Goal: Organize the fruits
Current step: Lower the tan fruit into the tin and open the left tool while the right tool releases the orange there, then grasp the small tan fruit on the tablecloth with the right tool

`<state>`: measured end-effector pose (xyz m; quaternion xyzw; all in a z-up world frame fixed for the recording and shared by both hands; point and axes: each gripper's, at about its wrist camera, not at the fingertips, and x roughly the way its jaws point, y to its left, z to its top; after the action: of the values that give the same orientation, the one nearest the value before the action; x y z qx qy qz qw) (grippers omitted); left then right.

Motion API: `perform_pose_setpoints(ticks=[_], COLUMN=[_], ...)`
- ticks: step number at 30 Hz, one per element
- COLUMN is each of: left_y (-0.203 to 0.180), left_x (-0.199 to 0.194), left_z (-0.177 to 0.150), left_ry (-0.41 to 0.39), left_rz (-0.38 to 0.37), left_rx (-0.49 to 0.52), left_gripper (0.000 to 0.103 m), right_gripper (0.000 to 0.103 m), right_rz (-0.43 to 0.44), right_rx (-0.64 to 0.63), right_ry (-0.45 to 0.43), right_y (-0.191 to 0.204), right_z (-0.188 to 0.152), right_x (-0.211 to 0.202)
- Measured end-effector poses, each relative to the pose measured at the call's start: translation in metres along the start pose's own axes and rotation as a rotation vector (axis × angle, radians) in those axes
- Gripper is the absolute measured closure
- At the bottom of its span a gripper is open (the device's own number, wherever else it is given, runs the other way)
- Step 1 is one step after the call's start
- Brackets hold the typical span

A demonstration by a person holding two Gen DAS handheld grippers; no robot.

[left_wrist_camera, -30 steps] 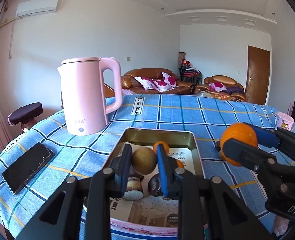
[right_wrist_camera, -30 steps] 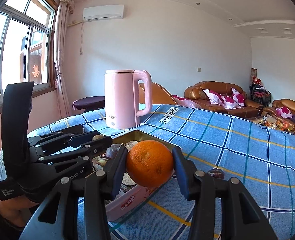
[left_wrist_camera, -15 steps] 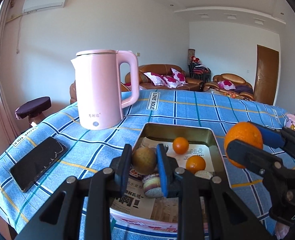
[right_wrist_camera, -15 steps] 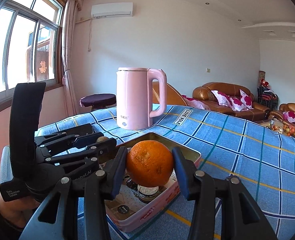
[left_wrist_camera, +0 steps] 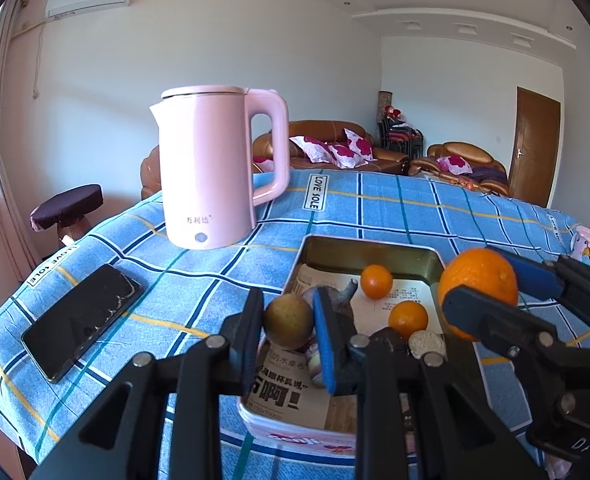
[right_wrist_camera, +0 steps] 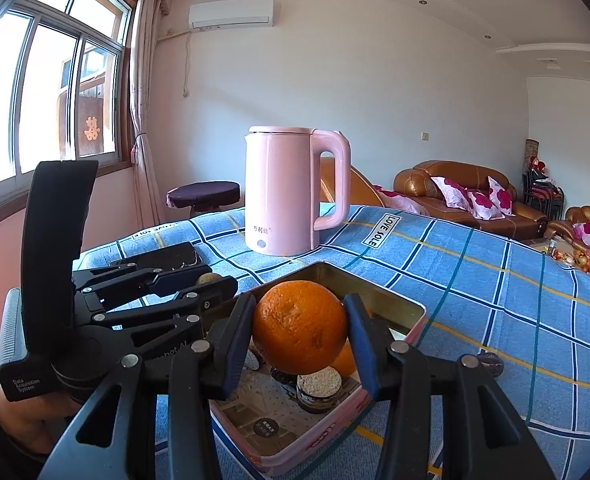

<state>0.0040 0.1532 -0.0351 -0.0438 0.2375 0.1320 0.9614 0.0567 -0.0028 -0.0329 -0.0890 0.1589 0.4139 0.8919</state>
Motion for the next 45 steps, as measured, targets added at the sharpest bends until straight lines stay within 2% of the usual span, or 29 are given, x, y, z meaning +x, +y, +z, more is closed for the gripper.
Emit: perform_pose_setpoints(ticks=[13, 22, 24, 29, 32, 37, 41, 45], left_y=[0.005, 0.007, 0.007, 0.011, 0.009, -0.002, -0.018, -0.04], left_x=[0.013, 0.018, 0.017, 0.013, 0.011, 0.004, -0.002, -0.002], left_z=[-0.007, -0.01, -0.01, -0.01, -0.01, -0.004, 0.002, 0.007], left_ry=[0.071, 0.101, 0.101, 0.091, 0.084, 0.054, 0.019, 0.004], left_rz=[-0.008, -0.007, -0.004, 0.017, 0.015, -0.001, -0.027, -0.058], left_rx=[0.025, 0.03, 0.03, 0.02, 0.017, 0.017, 0.018, 0.045], left_gripper=[0.076, 0.073, 0.068, 0.037, 0.027, 0.016, 0.005, 0.005], right_gripper=[0.055, 0.054, 0.054, 0.047, 0.046, 0.044, 0.044, 0.044], right_rz=[0.029, 0.102, 0.104, 0.105, 0.092, 0.034, -0.067, -0.198], right_rx=[0.013, 0.045, 0.054, 0.078, 0.079, 0.04, 0.029, 0.084], right_ry=[0.08, 0.182, 0.19, 0.181, 0.177, 0.178, 0.185, 0.214], right_y=[0.007, 0.004, 0.003, -0.001, -0.003, -0.01, -0.036, -0.08], right_z=[-0.007, -0.01, -0.011, -0.011, -0.011, -0.012, -0.013, -0.017], right_x=[0.027, 0.044, 0.045, 0.043, 0.039, 0.023, 0.002, -0.015])
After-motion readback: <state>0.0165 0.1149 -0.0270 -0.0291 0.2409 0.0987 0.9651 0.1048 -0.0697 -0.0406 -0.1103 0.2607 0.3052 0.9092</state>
